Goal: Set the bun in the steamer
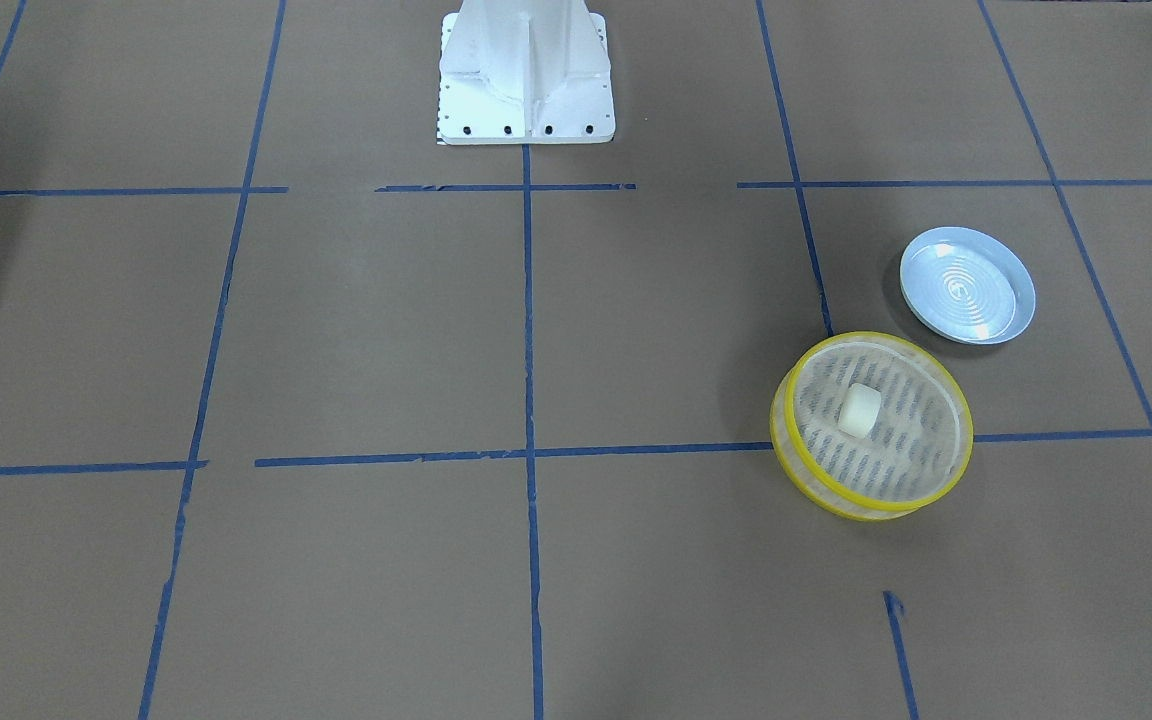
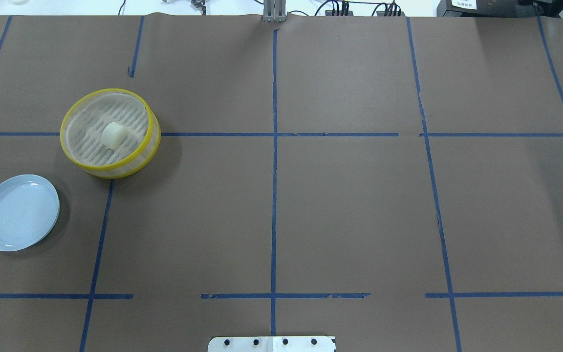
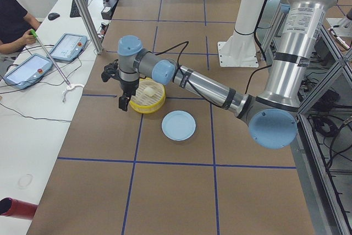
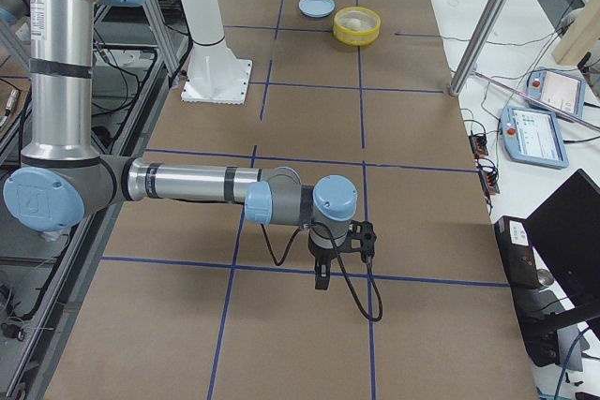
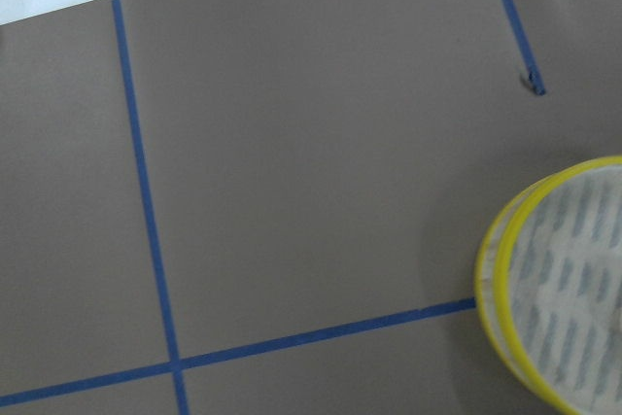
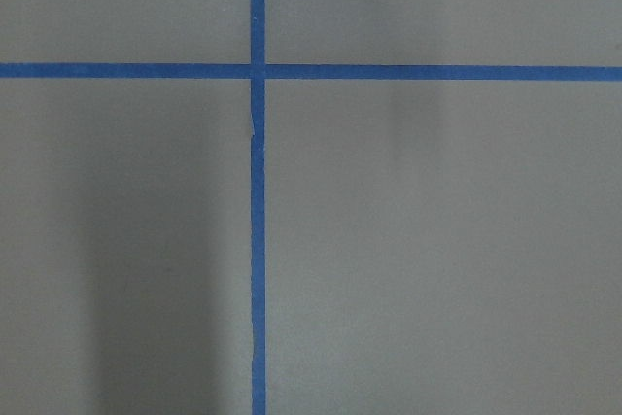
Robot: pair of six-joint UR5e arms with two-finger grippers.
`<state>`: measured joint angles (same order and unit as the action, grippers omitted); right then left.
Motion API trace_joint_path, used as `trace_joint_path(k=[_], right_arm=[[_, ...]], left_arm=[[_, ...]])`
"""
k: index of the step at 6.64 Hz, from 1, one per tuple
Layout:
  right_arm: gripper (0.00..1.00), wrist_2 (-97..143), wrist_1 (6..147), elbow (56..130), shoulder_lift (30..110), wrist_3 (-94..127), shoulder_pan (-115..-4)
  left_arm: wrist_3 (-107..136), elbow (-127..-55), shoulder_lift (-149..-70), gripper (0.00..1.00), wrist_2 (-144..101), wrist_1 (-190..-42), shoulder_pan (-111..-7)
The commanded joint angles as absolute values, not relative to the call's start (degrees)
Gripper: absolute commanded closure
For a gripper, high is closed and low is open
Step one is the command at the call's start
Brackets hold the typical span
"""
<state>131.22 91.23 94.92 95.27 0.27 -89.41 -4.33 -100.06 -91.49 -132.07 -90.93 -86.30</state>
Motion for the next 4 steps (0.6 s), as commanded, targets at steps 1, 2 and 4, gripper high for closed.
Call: trace_joint_path(k=[1, 2, 4], right_arm=[[0.00, 131.22, 91.23, 94.92, 95.27, 0.26, -89.39], [0.00, 131.22, 91.23, 94.92, 95.27, 0.26, -89.38], [0.00, 131.22, 91.23, 94.92, 95.27, 0.26, -89.39]], left_arm=[[-9.32, -98.36, -85.53, 0.00, -133.15, -91.14, -88.50], [-9.32, -96.78, -85.43, 0.00, -133.15, -91.14, -89.64], [-9.23, -95.20, -85.43, 0.00, -133.15, -90.97, -90.26]])
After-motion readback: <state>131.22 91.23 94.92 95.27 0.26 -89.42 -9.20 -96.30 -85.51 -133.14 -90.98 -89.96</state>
